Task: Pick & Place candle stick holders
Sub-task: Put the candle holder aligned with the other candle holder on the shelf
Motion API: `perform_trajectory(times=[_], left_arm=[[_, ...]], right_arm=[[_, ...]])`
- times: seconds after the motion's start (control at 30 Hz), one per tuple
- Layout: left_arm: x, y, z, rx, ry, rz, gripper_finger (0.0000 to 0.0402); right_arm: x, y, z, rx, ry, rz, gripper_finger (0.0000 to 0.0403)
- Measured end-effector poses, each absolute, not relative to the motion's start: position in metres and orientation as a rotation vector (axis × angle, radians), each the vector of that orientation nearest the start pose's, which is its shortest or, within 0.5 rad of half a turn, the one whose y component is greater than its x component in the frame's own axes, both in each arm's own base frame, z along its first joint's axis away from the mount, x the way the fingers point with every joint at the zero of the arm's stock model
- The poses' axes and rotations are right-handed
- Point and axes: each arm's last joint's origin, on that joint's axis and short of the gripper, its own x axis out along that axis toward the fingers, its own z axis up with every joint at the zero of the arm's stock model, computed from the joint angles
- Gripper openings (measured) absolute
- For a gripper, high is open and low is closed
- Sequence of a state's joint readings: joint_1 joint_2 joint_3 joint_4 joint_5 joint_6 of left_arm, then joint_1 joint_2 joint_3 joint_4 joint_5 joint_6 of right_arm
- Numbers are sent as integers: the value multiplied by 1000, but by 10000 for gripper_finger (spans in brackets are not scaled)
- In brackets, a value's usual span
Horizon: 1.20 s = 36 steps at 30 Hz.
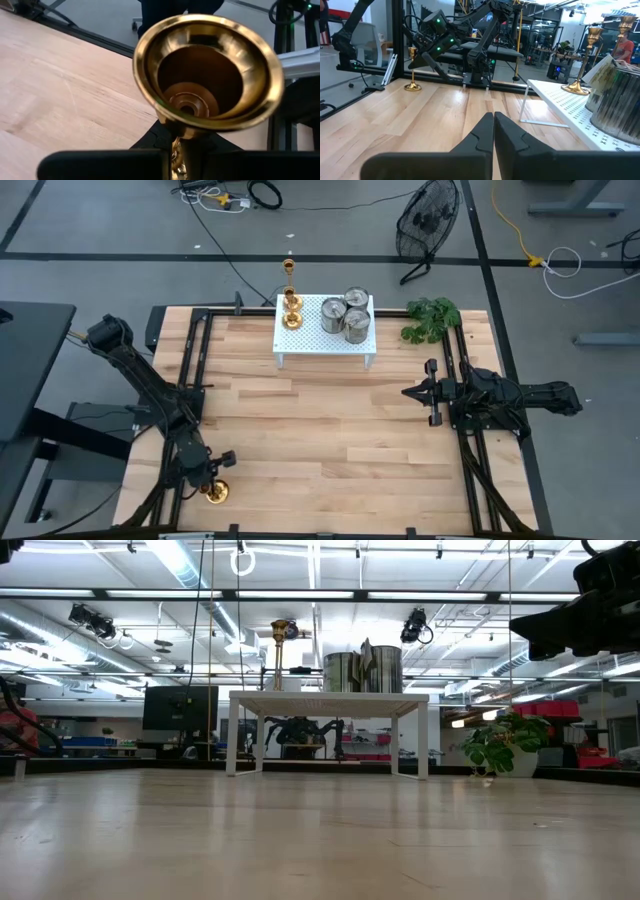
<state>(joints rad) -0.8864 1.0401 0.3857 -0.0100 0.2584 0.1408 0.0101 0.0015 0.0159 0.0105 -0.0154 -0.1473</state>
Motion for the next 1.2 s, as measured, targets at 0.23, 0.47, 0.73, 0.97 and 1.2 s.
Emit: perform_trajectory(times=[0.23, 0.47, 0.73, 0.97, 1.2], left_arm=[[117, -152, 173, 269, 616, -1117, 22], [126, -155, 195, 233, 559, -1094, 22], [143, -147, 217, 217, 594, -1009, 22], [159, -131, 237, 220, 619, -938, 22], [176, -109, 258, 184, 637, -806, 22]], right_arm=[[97, 1, 170, -147, -27, 24, 17], [97, 1, 170, -147, -27, 24, 17], [97, 1, 170, -147, -27, 24, 17], [97, 1, 170, -147, -27, 24, 17], [97, 1, 170, -147, -27, 24, 17]])
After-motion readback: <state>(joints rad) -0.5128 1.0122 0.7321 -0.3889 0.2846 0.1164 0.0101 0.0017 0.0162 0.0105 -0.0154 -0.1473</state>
